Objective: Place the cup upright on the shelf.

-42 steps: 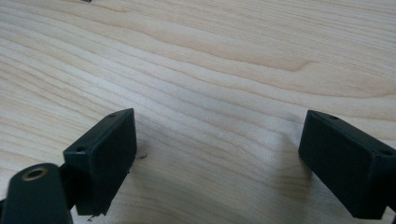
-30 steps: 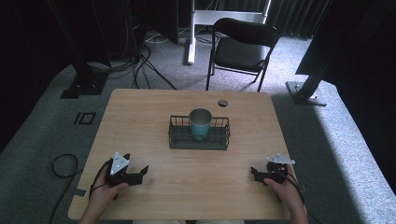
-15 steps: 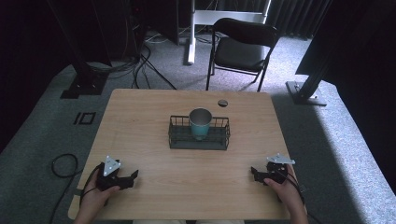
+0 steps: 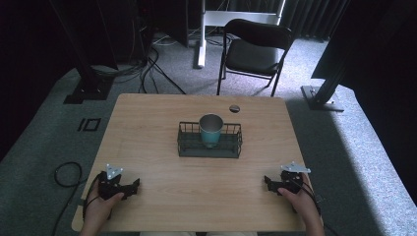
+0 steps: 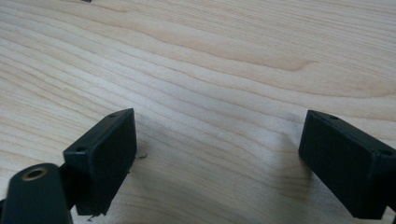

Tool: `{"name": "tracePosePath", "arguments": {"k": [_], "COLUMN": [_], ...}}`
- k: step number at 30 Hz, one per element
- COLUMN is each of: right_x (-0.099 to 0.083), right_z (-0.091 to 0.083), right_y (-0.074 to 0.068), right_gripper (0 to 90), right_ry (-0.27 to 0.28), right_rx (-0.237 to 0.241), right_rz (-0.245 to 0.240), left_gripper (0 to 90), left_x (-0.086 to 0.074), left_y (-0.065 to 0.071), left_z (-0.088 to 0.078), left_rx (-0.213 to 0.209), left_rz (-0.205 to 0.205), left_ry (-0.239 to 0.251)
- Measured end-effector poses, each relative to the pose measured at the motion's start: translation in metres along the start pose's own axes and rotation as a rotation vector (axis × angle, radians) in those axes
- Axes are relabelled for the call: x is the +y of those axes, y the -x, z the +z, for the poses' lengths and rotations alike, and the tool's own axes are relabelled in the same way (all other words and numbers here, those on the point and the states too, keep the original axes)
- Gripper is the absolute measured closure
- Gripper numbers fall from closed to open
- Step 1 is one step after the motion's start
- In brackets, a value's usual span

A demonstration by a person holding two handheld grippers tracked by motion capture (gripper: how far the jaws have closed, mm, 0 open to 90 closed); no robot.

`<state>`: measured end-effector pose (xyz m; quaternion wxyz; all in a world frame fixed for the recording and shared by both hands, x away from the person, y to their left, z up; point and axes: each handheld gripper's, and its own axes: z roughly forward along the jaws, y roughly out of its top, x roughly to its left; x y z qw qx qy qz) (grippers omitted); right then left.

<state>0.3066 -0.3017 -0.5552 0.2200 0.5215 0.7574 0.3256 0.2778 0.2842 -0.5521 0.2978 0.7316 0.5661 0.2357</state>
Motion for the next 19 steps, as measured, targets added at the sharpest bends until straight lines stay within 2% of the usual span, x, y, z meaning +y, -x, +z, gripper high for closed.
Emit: {"name": "tracePosePath", "arguments": {"k": [3, 6, 10, 19], "right_x": [0.0000, 0.0000, 0.0000, 0.0001], "right_z": [0.0000, 0.0000, 0.0000, 0.0000], "right_y": [0.0000, 0.0000, 0.0000, 0.0000], "right_gripper": [10.9, 10.9, 10.9, 10.9], "right_ry": [0.000, 0.000, 0.000, 0.000], "right_rx": [0.000, 0.000, 0.000, 0.000], "right_rz": [0.000, 0.000, 0.000, 0.000], "left_gripper": [9.2, 9.2, 9.2, 9.2], "left_x": [0.0001, 0.0010, 0.0027, 0.0029], "left_y": [0.0005, 0.0028, 0.0070, 0.0072], "left_z": [0.0001, 0.0011, 0.0028, 0.0030], "left_rx": [0.020, 0.070, 0.106, 0.107], "left_rz": [-0.017, -0.071, -0.108, -0.111], "left_ry": [-0.001, 0.000, 0.000, 0.001]}}
